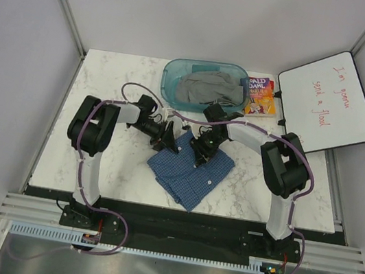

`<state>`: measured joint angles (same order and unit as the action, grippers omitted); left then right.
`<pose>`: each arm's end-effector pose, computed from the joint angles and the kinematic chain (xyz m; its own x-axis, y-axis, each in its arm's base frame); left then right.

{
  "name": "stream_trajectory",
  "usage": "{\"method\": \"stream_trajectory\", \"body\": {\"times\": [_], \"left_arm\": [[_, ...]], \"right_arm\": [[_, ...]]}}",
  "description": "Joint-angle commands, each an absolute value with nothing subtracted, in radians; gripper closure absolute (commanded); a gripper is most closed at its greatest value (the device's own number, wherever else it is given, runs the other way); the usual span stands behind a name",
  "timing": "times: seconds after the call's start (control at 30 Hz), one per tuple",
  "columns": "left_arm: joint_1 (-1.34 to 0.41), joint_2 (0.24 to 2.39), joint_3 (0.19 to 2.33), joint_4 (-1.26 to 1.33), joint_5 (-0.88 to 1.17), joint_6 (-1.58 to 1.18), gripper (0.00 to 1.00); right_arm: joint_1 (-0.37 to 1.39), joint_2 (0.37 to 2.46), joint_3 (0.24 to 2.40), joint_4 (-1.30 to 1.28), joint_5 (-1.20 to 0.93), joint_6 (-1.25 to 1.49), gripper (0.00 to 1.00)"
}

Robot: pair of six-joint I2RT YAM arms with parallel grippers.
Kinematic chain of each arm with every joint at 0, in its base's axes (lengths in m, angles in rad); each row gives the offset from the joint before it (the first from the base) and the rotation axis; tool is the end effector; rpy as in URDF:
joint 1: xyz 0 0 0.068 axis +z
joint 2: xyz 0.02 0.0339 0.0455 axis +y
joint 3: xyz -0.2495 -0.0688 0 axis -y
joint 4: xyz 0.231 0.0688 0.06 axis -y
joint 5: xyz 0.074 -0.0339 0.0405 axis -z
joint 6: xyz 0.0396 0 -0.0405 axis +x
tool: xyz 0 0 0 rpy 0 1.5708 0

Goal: Fold and stack the long sleeve shirts
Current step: Neatly place the folded shirt to the corner

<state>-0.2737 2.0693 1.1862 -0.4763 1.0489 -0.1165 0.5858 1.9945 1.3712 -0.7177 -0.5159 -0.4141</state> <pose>0.3296 -0.1282 0.1006 -0.9710 0.2124 -0.1099 0.1984 0.4586 -0.8662 0.2974 0.2208 0.1492 -0.5116 -0.7595 -0.4018 -0.8524 0.3901 0.3481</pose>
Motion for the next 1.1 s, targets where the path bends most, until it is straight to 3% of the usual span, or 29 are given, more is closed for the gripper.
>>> {"method": "stream_trajectory", "body": {"times": [0.0,0.1,0.13,0.23,0.5,0.77,1.07], "left_arm": [[-0.29,2.089,1.157,-0.324,1.019,-0.219,0.44],[-0.29,2.076,1.144,-0.305,1.016,-0.236,0.58],[-0.29,2.072,1.144,-0.307,1.02,-0.236,0.73],[-0.287,2.063,1.144,-0.308,1.029,-0.238,0.98],[-0.219,1.867,1.192,-0.61,0.852,-0.003,0.98],[-0.212,1.73,1.317,-0.902,0.574,0.162,0.98],[-0.294,1.681,1.81,-1.176,0.14,0.356,0.98]], "right_arm": [[0.597,2.01,1.356,-0.66,-0.465,-0.445,0.62],[0.597,1.996,1.362,-0.646,-0.48,-0.42,0.61],[0.598,1.991,1.364,-0.643,-0.485,-0.411,0.61],[0.598,1.973,1.373,-0.641,-0.505,-0.381,0.61],[0.439,1.85,1.414,-0.698,-0.684,-0.262,0.51],[0.35,1.775,1.399,-0.727,-0.759,-0.236,0.5],[0.305,1.755,1.385,-0.752,-0.795,-0.247,0.5]]}}
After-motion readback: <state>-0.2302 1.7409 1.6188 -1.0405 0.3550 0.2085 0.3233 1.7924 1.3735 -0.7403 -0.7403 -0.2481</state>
